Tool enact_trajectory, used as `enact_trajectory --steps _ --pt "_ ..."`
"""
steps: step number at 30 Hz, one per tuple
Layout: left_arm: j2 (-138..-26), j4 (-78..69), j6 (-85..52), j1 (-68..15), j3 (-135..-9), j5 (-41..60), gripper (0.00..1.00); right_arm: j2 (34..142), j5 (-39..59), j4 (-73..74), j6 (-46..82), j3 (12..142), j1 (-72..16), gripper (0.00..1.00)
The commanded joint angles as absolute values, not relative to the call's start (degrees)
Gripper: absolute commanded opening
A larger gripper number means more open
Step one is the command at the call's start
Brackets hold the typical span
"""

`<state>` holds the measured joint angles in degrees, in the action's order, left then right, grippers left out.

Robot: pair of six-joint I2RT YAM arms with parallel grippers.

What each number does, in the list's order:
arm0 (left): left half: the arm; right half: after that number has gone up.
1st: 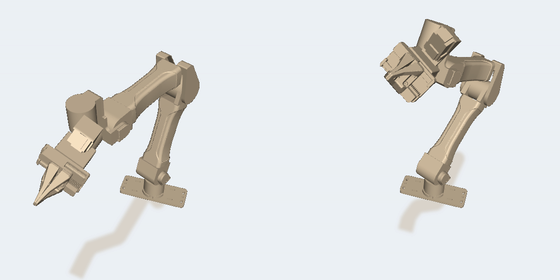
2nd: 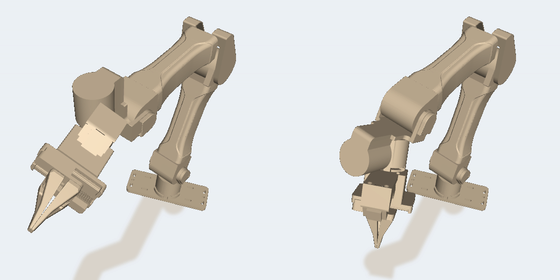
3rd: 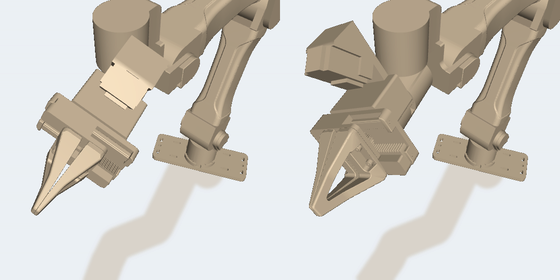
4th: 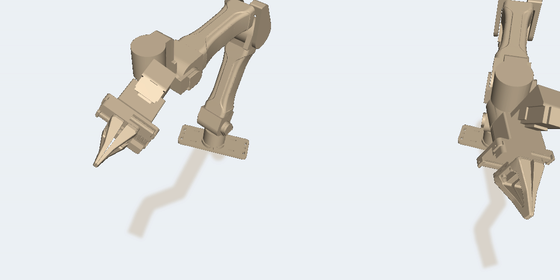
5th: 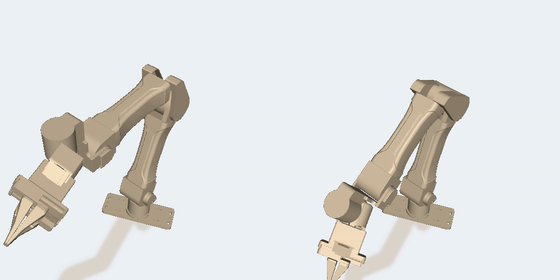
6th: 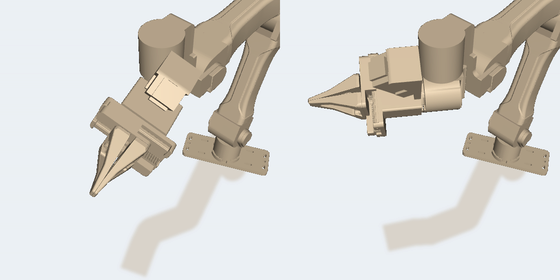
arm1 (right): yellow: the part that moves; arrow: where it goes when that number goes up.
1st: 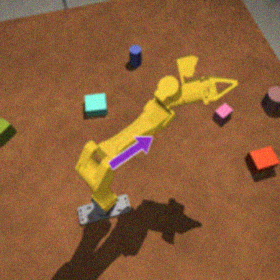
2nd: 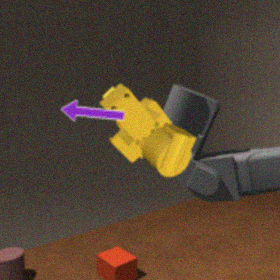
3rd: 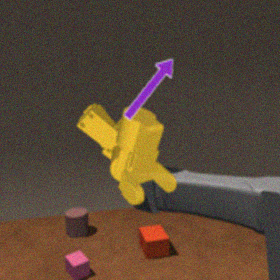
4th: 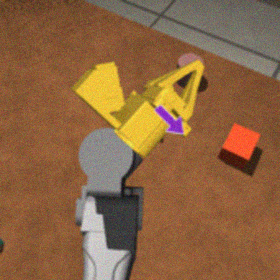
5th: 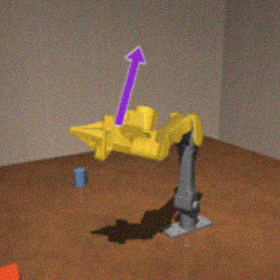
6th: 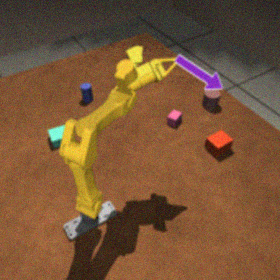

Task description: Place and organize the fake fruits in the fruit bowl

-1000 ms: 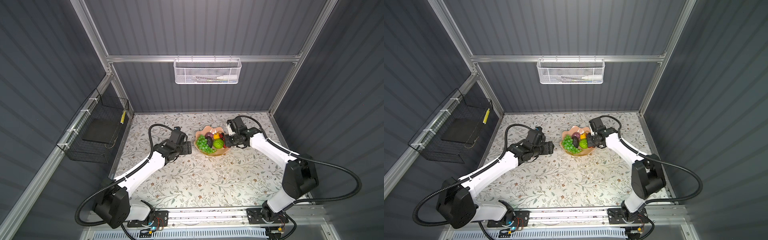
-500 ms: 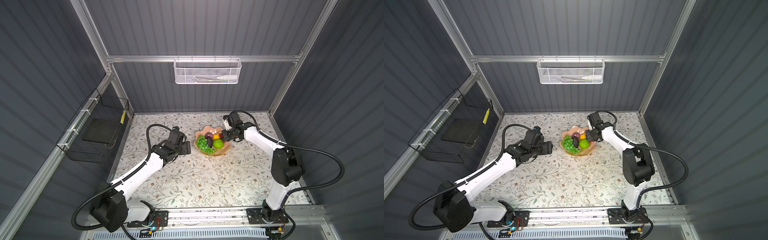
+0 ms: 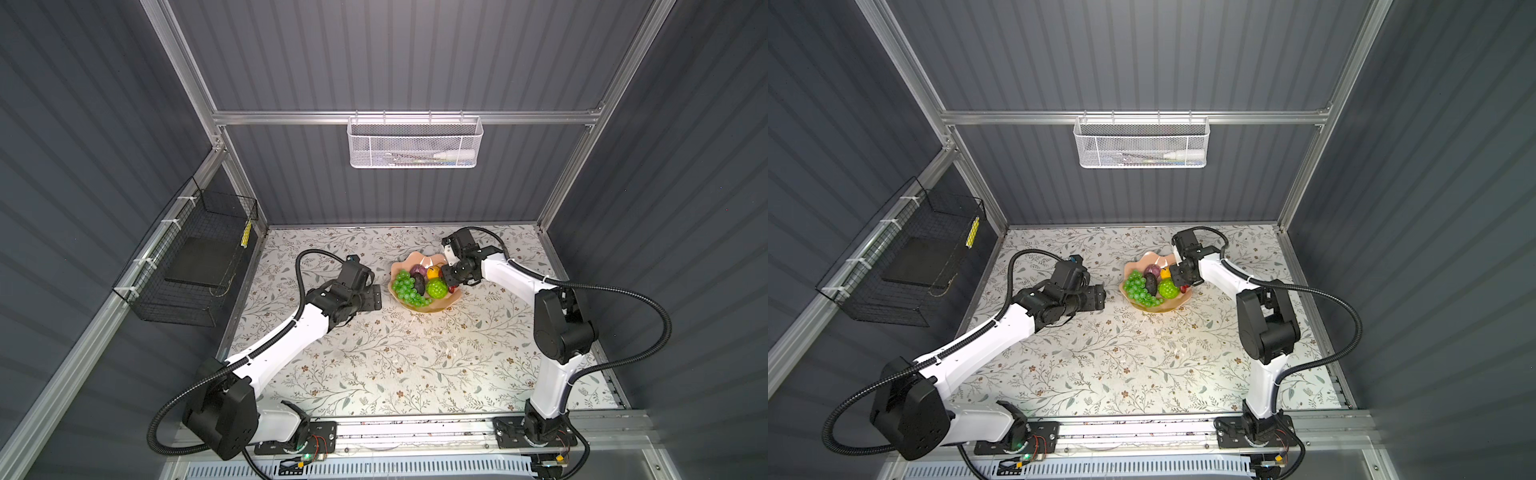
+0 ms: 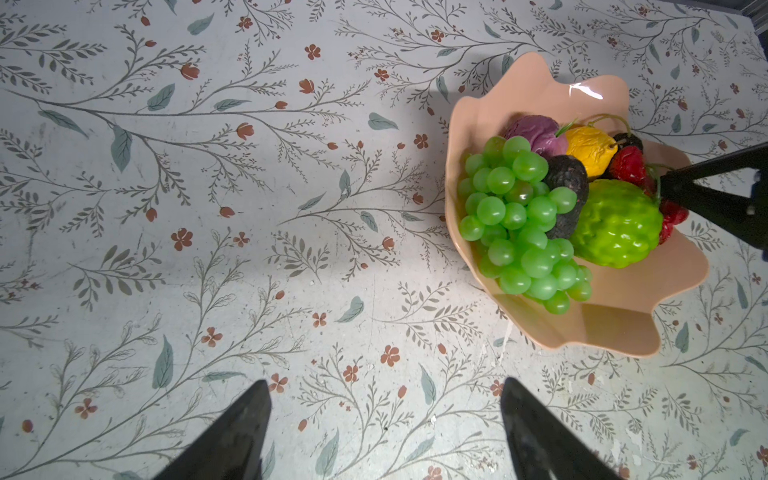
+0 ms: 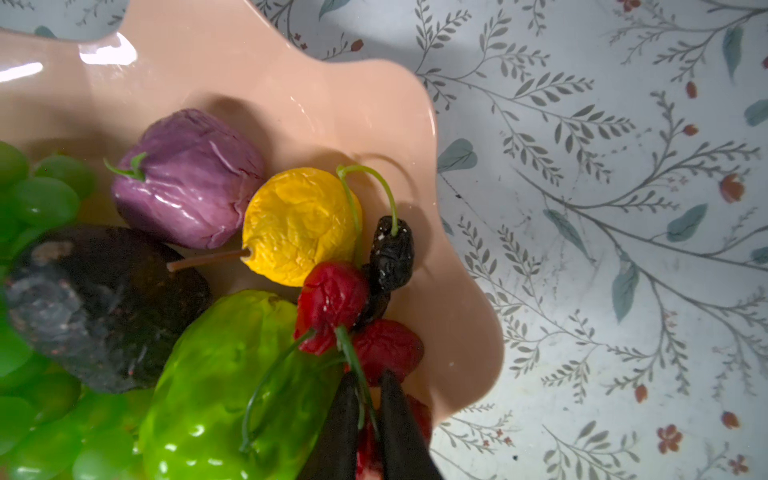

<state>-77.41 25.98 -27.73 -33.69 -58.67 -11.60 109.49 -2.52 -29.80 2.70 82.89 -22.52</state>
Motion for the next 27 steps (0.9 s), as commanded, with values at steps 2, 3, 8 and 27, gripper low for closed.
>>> enact_trajectory --steps 2,3,8,27 --pt "-77.9 27.9 -27.9 -33.3 -61.2 -11.7 0.87 109.4 -1.8 -29.4 2.4 84.3 -22.3 0.36" --pt "-78.0 28.1 -28.0 -33.3 -61.4 -11.8 0.88 109.1 -1.9 -29.4 2.3 84.4 -22.3 0.42" --pt "-78.3 28.3 -28.2 -33.3 -61.8 -11.6 0.91 106.4 -1.9 -29.4 2.3 84.2 -22.5 0.50" --pt "-71.5 7.7 -10.5 -22.2 -50.7 -20.1 1.00 76.7 -3.6 -18.0 0.1 70.3 -20.2 0.99"
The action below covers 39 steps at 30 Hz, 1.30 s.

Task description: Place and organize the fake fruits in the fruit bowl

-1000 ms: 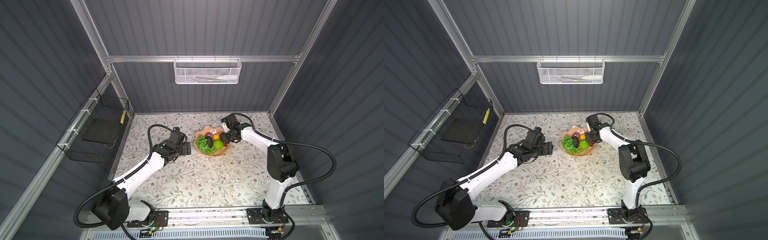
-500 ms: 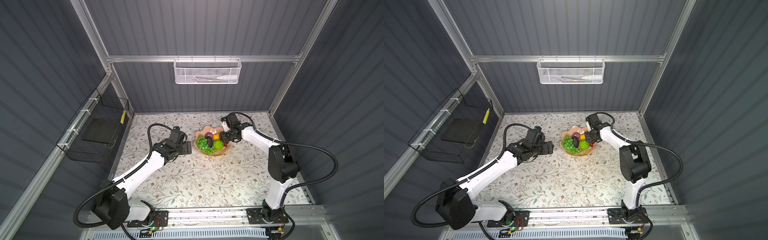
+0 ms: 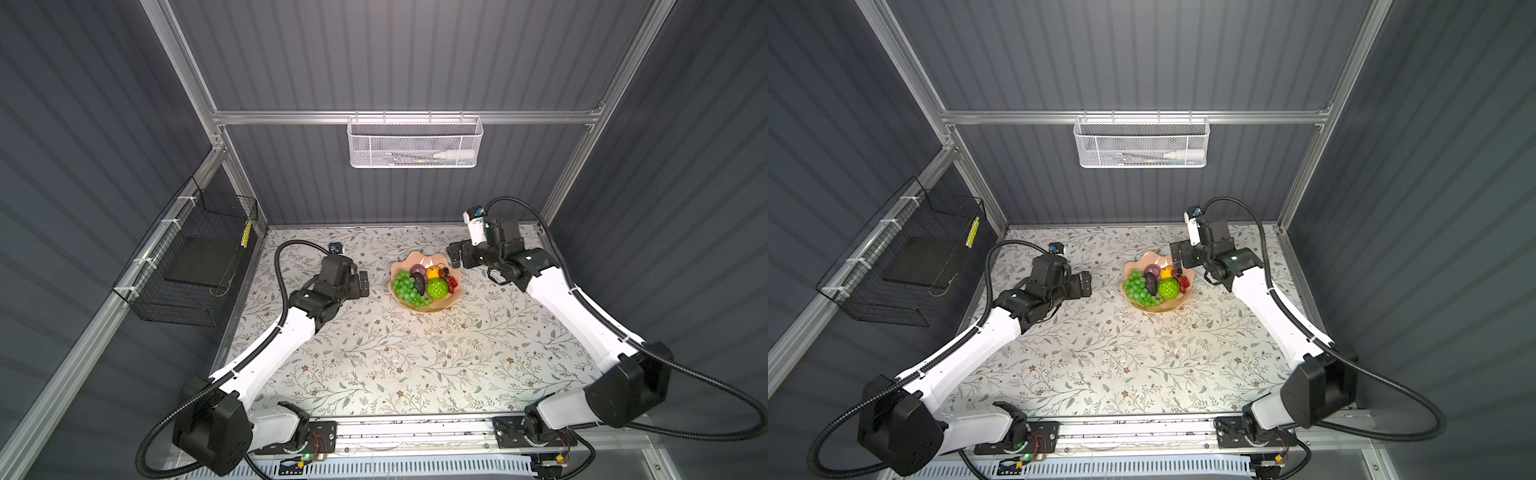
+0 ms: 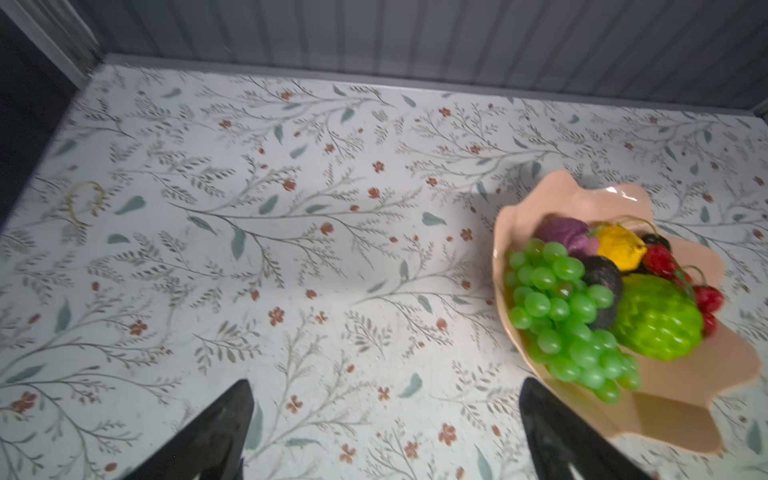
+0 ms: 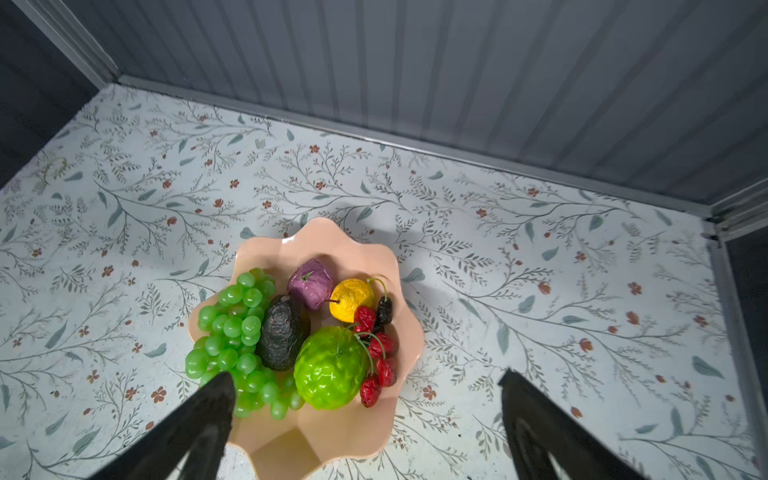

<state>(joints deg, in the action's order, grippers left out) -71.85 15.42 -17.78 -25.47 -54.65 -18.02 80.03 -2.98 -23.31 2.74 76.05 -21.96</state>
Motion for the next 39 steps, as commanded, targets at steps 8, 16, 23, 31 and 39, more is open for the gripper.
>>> enact_trajectory --steps 8,16,23,31,39 --pt "-71.6 -8.6 -5.5 -12.2 -35.5 -21.4 1.00 62.0 -1.1 7.8 -0.1 41.4 -6.7 0.99" --pt "-79.6 -34.2 0.6 -11.4 -22.6 -24.1 1.00 59.2 -1.0 28.5 2.0 22.1 0.1 0.99" --pt "-87.7 -46.4 2.7 -9.8 -24.3 -20.5 1.00 71.7 -0.9 49.5 1.5 17.1 2.0 0.99" --pt "-98.6 -55.2 0.9 -6.0 -26.1 -17.3 1.00 83.9 4.0 56.4 2.2 18.4 4.0 0.99" --pt "-98.6 -53.2 0.2 -5.0 -26.9 -16.0 1.00 84.2 4.6 56.2 2.9 19.0 4.7 0.99"
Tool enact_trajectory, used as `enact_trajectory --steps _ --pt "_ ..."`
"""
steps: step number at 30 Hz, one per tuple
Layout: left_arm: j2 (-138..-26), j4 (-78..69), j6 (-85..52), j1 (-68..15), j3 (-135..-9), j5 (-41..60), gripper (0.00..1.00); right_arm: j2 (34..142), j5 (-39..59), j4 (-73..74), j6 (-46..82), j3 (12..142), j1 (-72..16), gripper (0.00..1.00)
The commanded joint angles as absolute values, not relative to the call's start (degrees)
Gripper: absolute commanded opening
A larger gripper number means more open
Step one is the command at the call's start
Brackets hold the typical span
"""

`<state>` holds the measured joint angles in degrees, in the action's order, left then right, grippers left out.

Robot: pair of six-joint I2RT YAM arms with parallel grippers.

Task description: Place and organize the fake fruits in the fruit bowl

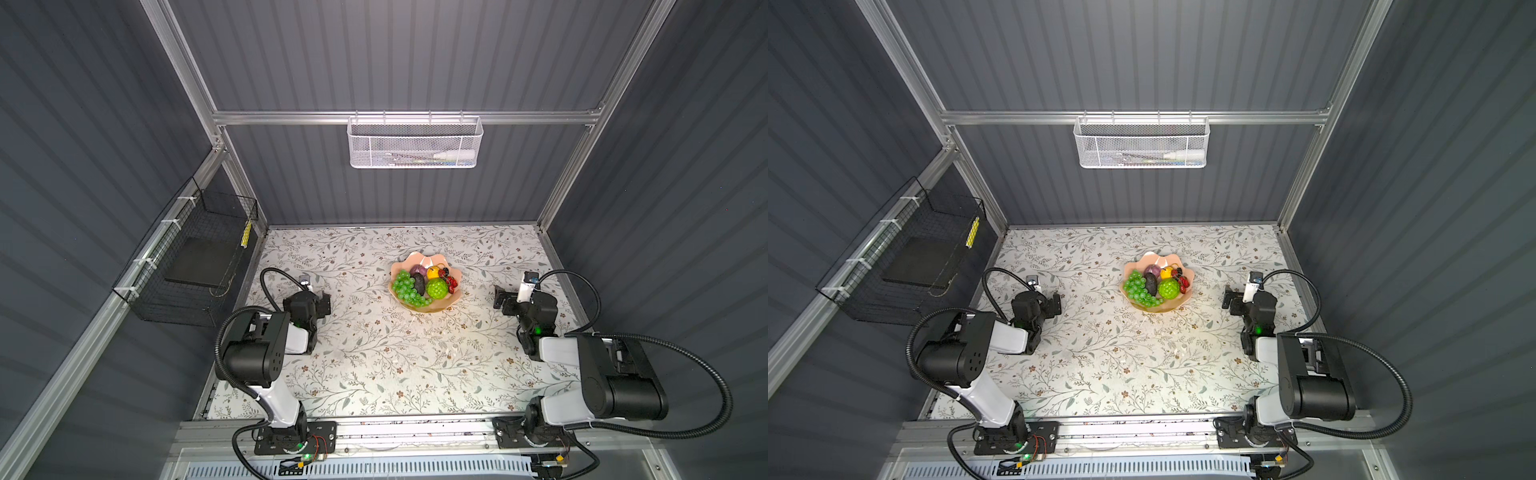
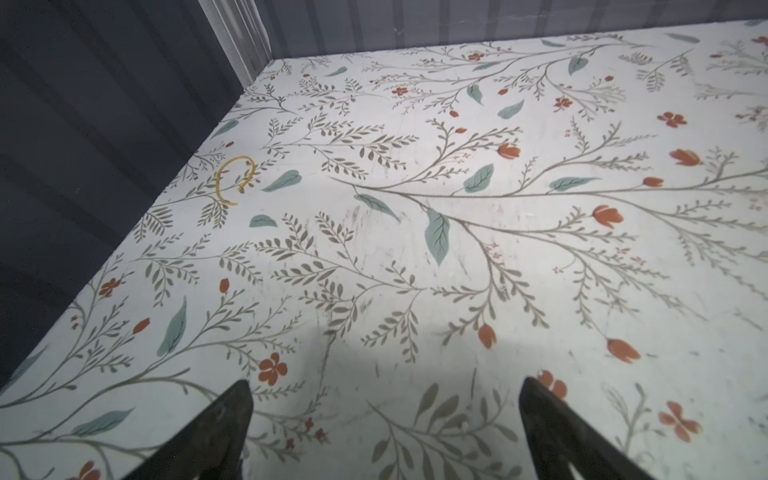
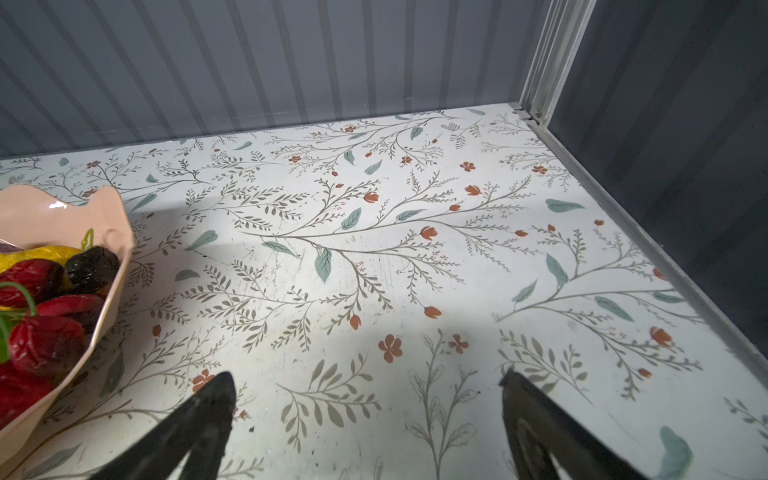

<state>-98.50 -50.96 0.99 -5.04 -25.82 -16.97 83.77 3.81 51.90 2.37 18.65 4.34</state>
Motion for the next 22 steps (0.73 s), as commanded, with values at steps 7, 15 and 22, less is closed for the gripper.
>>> enact_trajectory --steps 7,15,22 --pt "-98.5 -53.9 0.4 -5.0 -26.5 -16.2 1.00 83.3 4.2 54.3 2.9 19.1 4.6 0.99" --pt "-98.5 -54.0 0.4 -5.0 -26.5 -16.2 1.00 83.6 4.2 54.7 2.9 19.1 4.6 0.99" --pt "-98.5 -54.0 0.4 -5.0 -26.5 -16.2 1.00 83.4 4.7 55.1 3.1 18.9 4.8 0.99"
